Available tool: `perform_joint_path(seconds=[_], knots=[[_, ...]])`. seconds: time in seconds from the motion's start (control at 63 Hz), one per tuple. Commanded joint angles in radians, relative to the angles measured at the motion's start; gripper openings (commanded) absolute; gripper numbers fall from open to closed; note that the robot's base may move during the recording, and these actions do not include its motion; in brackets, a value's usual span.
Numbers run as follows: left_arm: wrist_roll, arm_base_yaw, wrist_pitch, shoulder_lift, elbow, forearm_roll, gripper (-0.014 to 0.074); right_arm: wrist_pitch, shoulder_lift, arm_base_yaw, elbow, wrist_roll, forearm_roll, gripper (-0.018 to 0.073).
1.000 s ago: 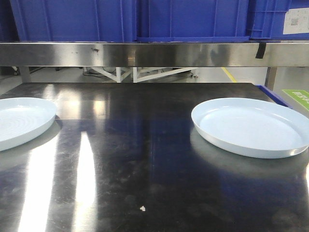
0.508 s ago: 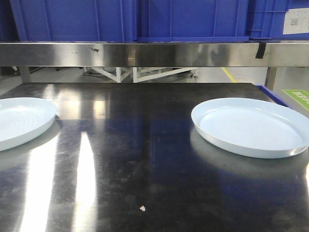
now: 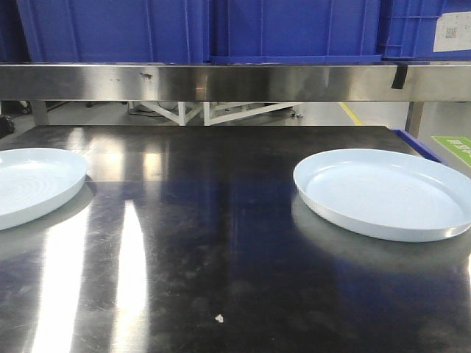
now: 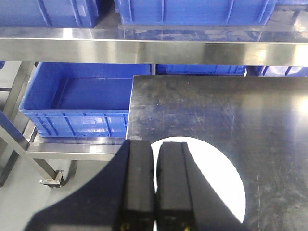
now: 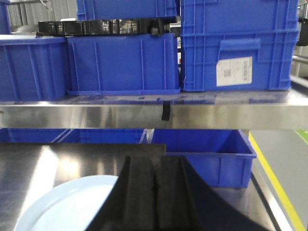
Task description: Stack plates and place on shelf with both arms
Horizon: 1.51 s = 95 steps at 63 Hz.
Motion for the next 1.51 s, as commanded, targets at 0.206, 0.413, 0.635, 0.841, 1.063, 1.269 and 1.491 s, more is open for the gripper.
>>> perform_joint_path(seconds=[0.206,0.413,0.635,0.841,1.063,1.269,1.491], knots=[[-0.002,-0.002,-0.078,-0.003,-0.034,-0.003,0.0102,0.263,0.458,-0.009,-0.458,-0.011,-0.032,0.0048],[-0.002,-0.002,-0.063,-0.003,-0.034,-0.003,0.0102,0.267,0.747,-0.009,-0.653,-0.011,-0.026,0.0048],[-0.002,-0.002,-0.034,-0.003,-0.034,-0.003,0.0102,0.265,0.867,-0.009,-0.695,-0.011,0.013,0.0048],[-0.002,-0.002,-0.032,-0.003,-0.034,-0.003,0.0102,0.268,0.904,-0.009,-0.695,-0.010,0.020,0.0048],[0.001,-0.002,-0.032,0.001,-0.034,-0.006,0.0114,0.240,0.938,-0.009,-0.695,-0.010,0.028,0.0090],[0.033,-0.002,-0.032,0.048,-0.034,-0.001,0.0476,0.266,0.957,-0.009,-0.695,-0.010,0.060,0.0585],[-0.028,-0.002,-0.028,0.167,-0.034,0.003,0.0607,0.321,0.958,-0.009,-0.695,-0.010,0.060,0.0608]])
